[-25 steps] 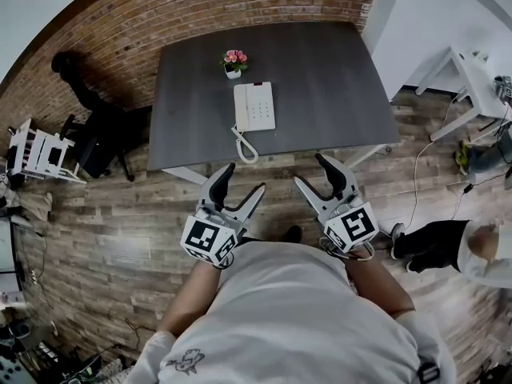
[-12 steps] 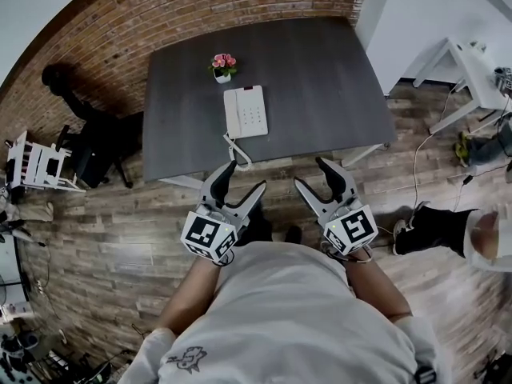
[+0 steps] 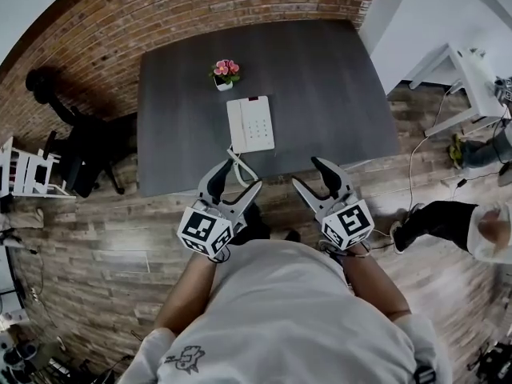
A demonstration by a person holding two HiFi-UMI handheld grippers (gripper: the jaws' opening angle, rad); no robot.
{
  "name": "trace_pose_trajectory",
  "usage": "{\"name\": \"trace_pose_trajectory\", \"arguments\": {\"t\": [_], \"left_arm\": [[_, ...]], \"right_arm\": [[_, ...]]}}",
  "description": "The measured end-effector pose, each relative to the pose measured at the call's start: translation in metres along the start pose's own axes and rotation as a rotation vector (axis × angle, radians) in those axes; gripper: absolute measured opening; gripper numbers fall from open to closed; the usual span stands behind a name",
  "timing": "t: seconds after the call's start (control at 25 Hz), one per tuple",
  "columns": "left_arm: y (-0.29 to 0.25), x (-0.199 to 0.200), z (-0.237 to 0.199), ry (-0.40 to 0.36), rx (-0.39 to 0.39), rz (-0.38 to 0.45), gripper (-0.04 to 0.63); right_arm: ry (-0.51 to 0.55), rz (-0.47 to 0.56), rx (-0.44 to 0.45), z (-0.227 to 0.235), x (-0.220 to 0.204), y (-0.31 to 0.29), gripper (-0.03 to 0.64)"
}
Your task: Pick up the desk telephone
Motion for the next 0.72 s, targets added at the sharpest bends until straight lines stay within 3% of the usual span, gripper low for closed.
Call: {"name": "trace_pose_trajectory", "arguments": {"t": [0.36,0.72], "left_arm": [[-0.009,0.008,-0.095,0.043,-0.044,-0.023,0.348],[-0.027,0.0,-0.143,0.085,-0.103,-0.08,0.353]], "right_arm": [[-0.032,-0.092,-0.039,0.016,0.008,-0.084,0.258],[-0.082,-0.183,-0.053,0.027,-0.005,-0.127,0.256]]}}
Point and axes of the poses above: the fingertips, and each gripper's own axes: y backward along the fingers, z to its right, x out of its top, the point moved 6 cm from there along y, backward along the fingers, and after that the axes turned 13 degrees about -z, right-handed, at the moved point
